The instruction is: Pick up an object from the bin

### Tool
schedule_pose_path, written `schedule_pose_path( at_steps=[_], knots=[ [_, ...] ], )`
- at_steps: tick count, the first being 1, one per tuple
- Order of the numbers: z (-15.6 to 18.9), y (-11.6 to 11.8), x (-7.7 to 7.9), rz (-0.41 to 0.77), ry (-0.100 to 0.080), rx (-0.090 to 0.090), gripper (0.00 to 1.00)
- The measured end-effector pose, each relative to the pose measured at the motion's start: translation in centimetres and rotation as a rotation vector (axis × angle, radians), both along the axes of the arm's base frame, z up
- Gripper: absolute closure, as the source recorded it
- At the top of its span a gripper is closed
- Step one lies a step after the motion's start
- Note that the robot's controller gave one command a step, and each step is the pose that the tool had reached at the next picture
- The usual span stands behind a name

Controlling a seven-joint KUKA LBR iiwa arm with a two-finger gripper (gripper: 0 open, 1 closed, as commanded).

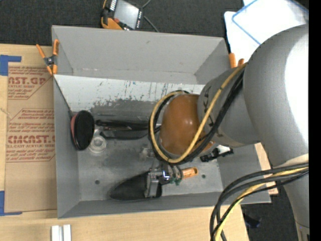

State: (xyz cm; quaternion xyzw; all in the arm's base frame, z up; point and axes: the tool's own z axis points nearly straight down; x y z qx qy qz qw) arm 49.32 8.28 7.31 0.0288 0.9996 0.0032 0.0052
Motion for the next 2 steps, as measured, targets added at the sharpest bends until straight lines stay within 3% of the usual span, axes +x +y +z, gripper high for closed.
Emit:
schedule_pose_path(
  at_steps=[1, 2],
  knots=[
    [-0.28, 2.14, 1.00, 0.021, 0.000, -0.001, 0.00],
    [-0.27, 1.25, 0.21, -0.015, -0.001, 0.001, 0.00]
  ],
)
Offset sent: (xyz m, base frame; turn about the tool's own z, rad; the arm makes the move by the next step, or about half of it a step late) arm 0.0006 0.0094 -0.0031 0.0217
